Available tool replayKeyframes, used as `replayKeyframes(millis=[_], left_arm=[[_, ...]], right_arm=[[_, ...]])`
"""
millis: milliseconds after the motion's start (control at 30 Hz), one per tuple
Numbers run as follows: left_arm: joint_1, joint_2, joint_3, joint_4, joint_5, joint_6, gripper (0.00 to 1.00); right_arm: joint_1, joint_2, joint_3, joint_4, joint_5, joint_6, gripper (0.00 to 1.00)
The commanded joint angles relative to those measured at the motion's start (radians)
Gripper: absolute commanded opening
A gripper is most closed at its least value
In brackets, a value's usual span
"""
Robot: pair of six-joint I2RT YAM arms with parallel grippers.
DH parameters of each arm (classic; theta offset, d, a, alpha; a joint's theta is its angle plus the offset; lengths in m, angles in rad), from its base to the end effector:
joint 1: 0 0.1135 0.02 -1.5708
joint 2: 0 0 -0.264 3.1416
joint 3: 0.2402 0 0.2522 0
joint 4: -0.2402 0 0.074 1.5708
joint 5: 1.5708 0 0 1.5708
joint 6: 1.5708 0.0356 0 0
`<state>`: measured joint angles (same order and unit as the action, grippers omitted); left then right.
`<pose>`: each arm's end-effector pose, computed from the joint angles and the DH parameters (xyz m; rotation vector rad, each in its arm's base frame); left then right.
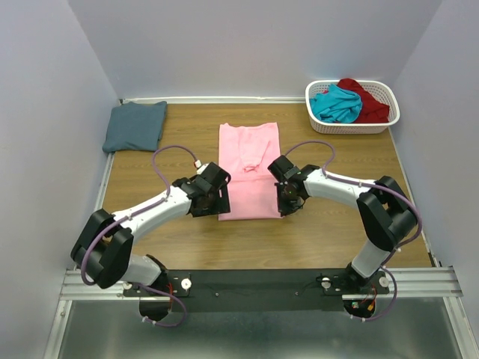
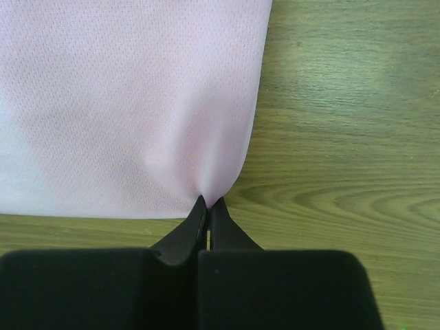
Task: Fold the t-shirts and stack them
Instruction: Fold the tshirt
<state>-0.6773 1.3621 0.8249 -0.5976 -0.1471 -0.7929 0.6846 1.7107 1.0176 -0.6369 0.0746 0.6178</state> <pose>0.2001 -0.1542 0.1990 -0.2007 2.7030 -0.2545 0.2416 0.1938 0.1582 -0.0838 2.9013 0.1267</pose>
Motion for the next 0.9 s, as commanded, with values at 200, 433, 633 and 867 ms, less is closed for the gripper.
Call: replayKeyframes(millis=[200, 433, 633, 867], left_arm=[[-0.028, 0.149, 0.075, -0.004, -0.023, -0.072, 0.75], [-0.034, 0.224, 0.105, -0.028, -0.037, -0.081, 0.61], [-0.039, 0.294, 0.105, -0.019, -0.019, -0.077, 0.61], [-0.054, 0.339, 0.114, -0.039, -0.005, -0.08, 0.29]], right_arm=[[0.012, 0.063, -0.054, -0.04, 0.028, -0.029, 0.01], [0.013, 0.032, -0.067, -0.033, 0.025, -0.032, 0.01], [0.012, 0.027, -0.065, -0.032, 0.016, -0.039, 0.01], [0.013, 0.007, -0.065, -0.032, 0.014, -0.039, 0.01]])
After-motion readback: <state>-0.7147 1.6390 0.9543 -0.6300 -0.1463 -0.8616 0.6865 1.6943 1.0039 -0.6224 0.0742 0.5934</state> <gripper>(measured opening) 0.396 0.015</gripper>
